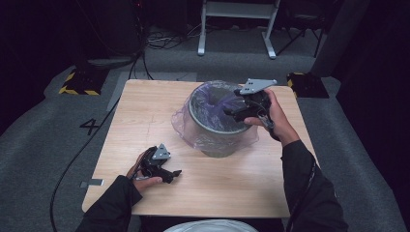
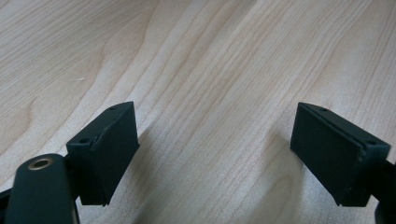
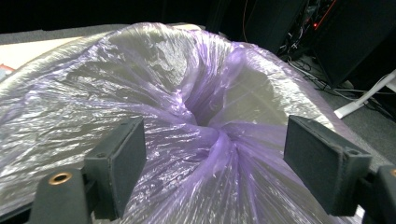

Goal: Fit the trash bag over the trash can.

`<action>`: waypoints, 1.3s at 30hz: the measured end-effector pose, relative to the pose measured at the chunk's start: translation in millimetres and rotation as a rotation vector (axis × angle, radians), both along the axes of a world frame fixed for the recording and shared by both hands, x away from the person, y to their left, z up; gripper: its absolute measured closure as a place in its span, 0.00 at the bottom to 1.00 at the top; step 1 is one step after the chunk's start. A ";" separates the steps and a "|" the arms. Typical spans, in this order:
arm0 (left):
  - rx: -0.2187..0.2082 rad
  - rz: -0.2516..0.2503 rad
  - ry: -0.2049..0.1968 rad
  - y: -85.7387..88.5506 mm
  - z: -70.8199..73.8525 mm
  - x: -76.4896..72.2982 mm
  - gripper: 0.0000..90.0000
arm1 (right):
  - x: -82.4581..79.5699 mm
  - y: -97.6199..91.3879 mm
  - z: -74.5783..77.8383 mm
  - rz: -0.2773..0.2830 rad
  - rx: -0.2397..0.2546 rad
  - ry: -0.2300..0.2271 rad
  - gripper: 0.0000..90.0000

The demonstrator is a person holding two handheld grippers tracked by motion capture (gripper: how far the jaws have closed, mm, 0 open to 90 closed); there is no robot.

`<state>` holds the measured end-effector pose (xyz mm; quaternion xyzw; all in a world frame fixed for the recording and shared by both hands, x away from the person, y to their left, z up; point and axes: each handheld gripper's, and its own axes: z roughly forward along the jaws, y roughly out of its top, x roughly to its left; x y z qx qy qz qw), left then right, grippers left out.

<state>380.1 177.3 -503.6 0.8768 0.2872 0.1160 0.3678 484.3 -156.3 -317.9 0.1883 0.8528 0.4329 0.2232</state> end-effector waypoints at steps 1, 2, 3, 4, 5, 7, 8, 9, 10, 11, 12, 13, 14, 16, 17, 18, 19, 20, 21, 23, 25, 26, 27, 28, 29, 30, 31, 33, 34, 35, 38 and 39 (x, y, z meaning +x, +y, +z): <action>0.000 0.000 0.000 0.0 0.0 0.0 0.16 | 0.7 1.5 -0.6 0.001 -0.004 0.004 0.23; 0.000 0.000 0.000 0.0 0.0 0.0 0.16 | 1.4 3.1 -1.4 0.006 -0.010 0.009 0.23; 0.000 0.000 0.000 0.0 0.0 0.0 0.16 | 1.9 4.8 -2.2 0.009 -0.017 0.013 0.23; 0.000 0.000 0.000 0.0 0.0 0.0 0.16 | 2.5 6.3 -2.9 0.011 -0.025 0.014 0.23; 0.000 0.000 0.000 0.0 0.0 0.0 0.16 | 2.7 7.9 -3.3 0.014 -0.040 0.017 0.23; 0.000 0.000 0.000 0.0 0.0 0.0 0.16 | 3.4 8.7 -2.9 0.021 -0.049 0.022 0.23; 0.000 0.000 0.000 0.0 0.0 0.0 0.16 | 3.9 8.8 -2.8 0.023 -0.050 0.028 0.23; 0.000 0.000 0.000 0.0 0.0 0.0 0.16 | 4.6 8.9 -2.9 0.022 -0.055 0.037 0.24; 0.000 0.000 0.000 0.0 0.0 0.0 0.16 | 5.4 9.2 -3.2 0.019 -0.067 0.043 0.24; 0.000 0.000 0.000 0.0 0.0 0.0 0.16 | 6.1 9.6 -3.7 0.017 -0.082 0.048 0.24; 0.000 0.000 0.000 0.0 0.0 0.0 0.16 | 6.7 10.1 -4.1 0.018 -0.095 0.056 0.24; 0.000 0.000 0.000 0.0 0.0 0.0 0.16 | 7.2 10.5 -4.4 0.020 -0.106 0.060 0.24; 0.000 0.000 0.000 0.0 0.0 0.0 0.16 | 7.7 10.8 -4.7 0.021 -0.119 0.067 0.24; -0.001 0.000 0.000 0.0 -0.1 0.0 0.16 | 8.9 11.4 -5.4 0.021 -0.138 0.080 0.24; -0.001 0.000 0.000 0.0 -0.1 0.0 0.16 | 9.5 11.6 -5.6 0.019 -0.146 0.083 0.24; -0.001 0.000 0.000 0.0 -0.1 0.0 0.16 | 10.1 11.8 -5.9 0.017 -0.152 0.090 0.24; -0.001 0.000 0.000 0.0 -0.1 0.0 0.16 | 10.7 11.9 -6.0 0.017 -0.159 0.096 0.24; -0.001 0.000 0.000 0.0 -0.1 0.0 0.16 | 11.3 12.1 -6.2 0.017 -0.165 0.102 0.24; -0.001 0.000 0.000 0.0 -0.1 0.0 0.16 | 11.9 12.3 -6.5 0.017 -0.171 0.109 0.24; -0.001 0.000 0.000 0.0 -0.1 0.0 0.16 | 12.6 13.5 -6.8 0.012 -0.189 0.115 0.24; -0.001 0.000 0.000 -0.1 -0.1 0.0 0.16 | 13.1 15.2 -7.2 0.015 -0.211 0.127 0.24; -0.001 0.000 0.000 0.0 -0.1 0.0 0.16 | 13.6 15.6 -7.3 0.015 -0.223 0.129 0.24; -0.001 0.000 0.000 -0.1 -0.1 0.0 0.16 | 14.1 16.4 -7.3 0.013 -0.233 0.135 0.24; -0.001 0.000 0.000 0.0 -0.1 0.0 0.16 | 14.7 16.9 -7.5 0.013 -0.238 0.140 0.24; -0.001 0.000 0.000 -0.1 -0.1 0.0 0.16 | 15.5 17.7 -7.8 0.010 -0.248 0.149 0.24; -0.001 0.000 0.000 -0.1 -0.1 0.0 0.16 | 16.1 18.1 -8.1 0.013 -0.253 0.155 0.24; -0.002 0.000 0.000 -0.1 -0.1 0.0 0.16 | 16.7 18.5 -8.3 0.011 -0.265 0.160 0.24; -0.001 0.000 0.000 -0.1 -0.1 0.0 0.16 | 17.6 19.9 -9.0 0.010 -0.286 0.171 0.24; -0.001 0.000 0.000 -0.1 -0.1 0.0 0.16 | 18.1 20.3 -9.5 0.011 -0.295 0.177 0.24; -0.002 0.001 0.000 -0.1 -0.1 0.0 0.16 | 18.6 20.7 -10.0 0.012 -0.303 0.181 0.23; -0.001 0.000 0.000 0.0 -0.1 0.0 0.16 | 19.8 21.8 -11.8 0.008 -0.330 0.201 0.23; -0.002 0.000 0.000 -0.1 -0.1 0.0 0.16 | 20.1 22.5 -12.7 0.007 -0.340 0.207 0.23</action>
